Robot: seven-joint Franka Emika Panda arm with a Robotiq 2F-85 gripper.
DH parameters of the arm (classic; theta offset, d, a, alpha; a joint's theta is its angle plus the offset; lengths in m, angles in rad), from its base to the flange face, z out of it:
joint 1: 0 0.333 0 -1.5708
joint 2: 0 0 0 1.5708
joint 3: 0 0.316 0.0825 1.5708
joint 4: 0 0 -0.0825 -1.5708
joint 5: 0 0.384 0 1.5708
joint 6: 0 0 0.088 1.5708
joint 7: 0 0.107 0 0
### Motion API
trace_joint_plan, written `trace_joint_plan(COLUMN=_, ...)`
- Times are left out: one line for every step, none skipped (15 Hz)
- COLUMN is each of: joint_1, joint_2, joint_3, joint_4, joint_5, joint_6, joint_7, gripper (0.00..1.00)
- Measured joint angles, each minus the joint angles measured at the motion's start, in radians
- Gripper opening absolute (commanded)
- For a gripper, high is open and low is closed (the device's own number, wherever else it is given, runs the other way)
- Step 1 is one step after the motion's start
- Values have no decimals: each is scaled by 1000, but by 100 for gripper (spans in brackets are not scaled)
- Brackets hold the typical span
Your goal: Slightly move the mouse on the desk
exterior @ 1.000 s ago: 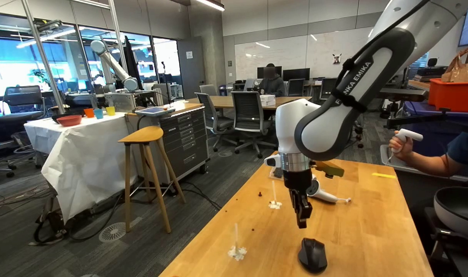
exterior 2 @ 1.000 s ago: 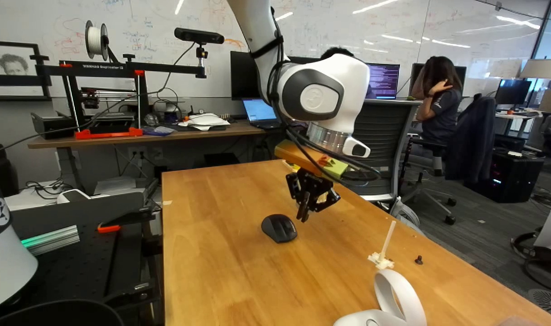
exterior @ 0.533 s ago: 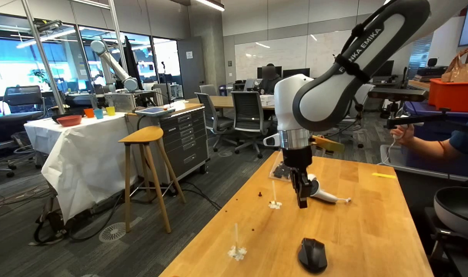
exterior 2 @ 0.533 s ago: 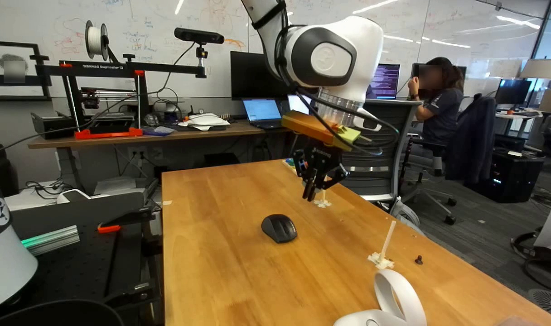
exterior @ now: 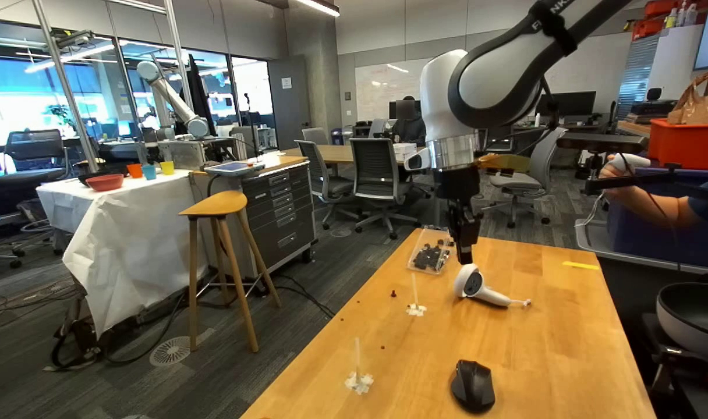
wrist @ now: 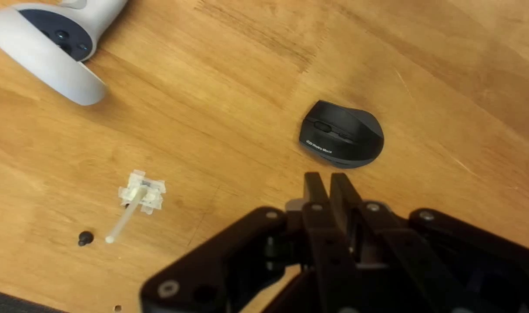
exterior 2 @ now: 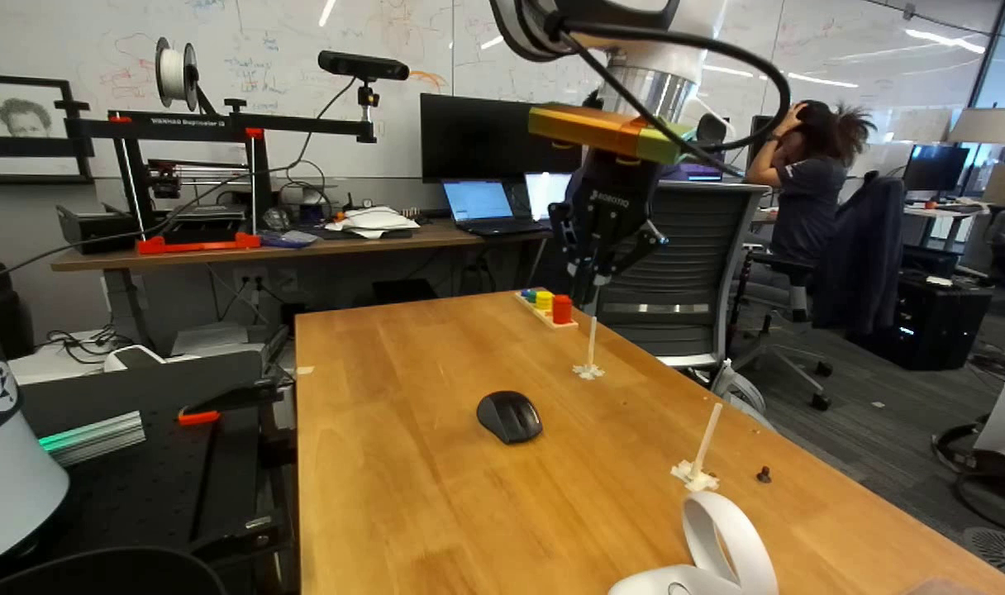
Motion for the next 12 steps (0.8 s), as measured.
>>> trace_joint_plan(joint_1=0, joint_2=-18, joint_3=-6, joint_4=2, joint_5=0, joint_6=-15, joint_7=-3, gripper=13)
trace_joint_plan(joint_1=0, joint_2=-36, joint_3=-11, joint_4=4, joint_5=0, joint_6=-29, joint_7=-5, gripper=13)
trace_joint_plan(joint_1=0, joint_2=-53, joint_3=-17, joint_4=6, joint_5=0, joint_6=-45, joint_7=-8, gripper=13)
trace_joint_plan(joint_1=0, joint_2=-70, joint_3=-22, joint_4=8, joint_5=0, joint_6=-58, joint_7=-12, gripper=13)
trace_joint_plan(joint_1=0, joint_2=-85, joint_3=-26, joint_4=9, joint_5=0, joint_6=-71, joint_7=-16, gripper=14)
trace_joint_plan(joint_1=0, joint_2=-99, joint_3=-29, joint_4=11, joint_5=0, joint_6=-85, joint_7=-19, gripper=16)
trace_joint_plan(joint_1=0, joint_2=-112, joint_3=-32, joint_4=14, joint_5=0, joint_6=-100, joint_7=-24, gripper=19)
trace_joint_plan(joint_1=0, joint_2=-124, joint_3=-34, joint_4=17, joint_5=0, joint_6=-117, joint_7=-30, gripper=41)
trace_joint_plan(joint_1=0, joint_2=-136, joint_3=-36, joint_4=20, joint_5=0, joint_6=-134, joint_7=-36, gripper=42)
trace_joint_plan(joint_1=0, joint_2=-146, joint_3=-37, joint_4=23, joint_5=0, joint_6=-155, joint_7=-42, gripper=49)
trace_joint_plan(joint_1=0, joint_2=-155, joint_3=-38, joint_4=27, joint_5=0, joint_6=-175, joint_7=-45, gripper=55)
trace_joint_plan(joint_1=0, joint_2=-163, joint_3=-39, joint_4=31, joint_5=0, joint_6=-194, joint_7=-50, gripper=62)
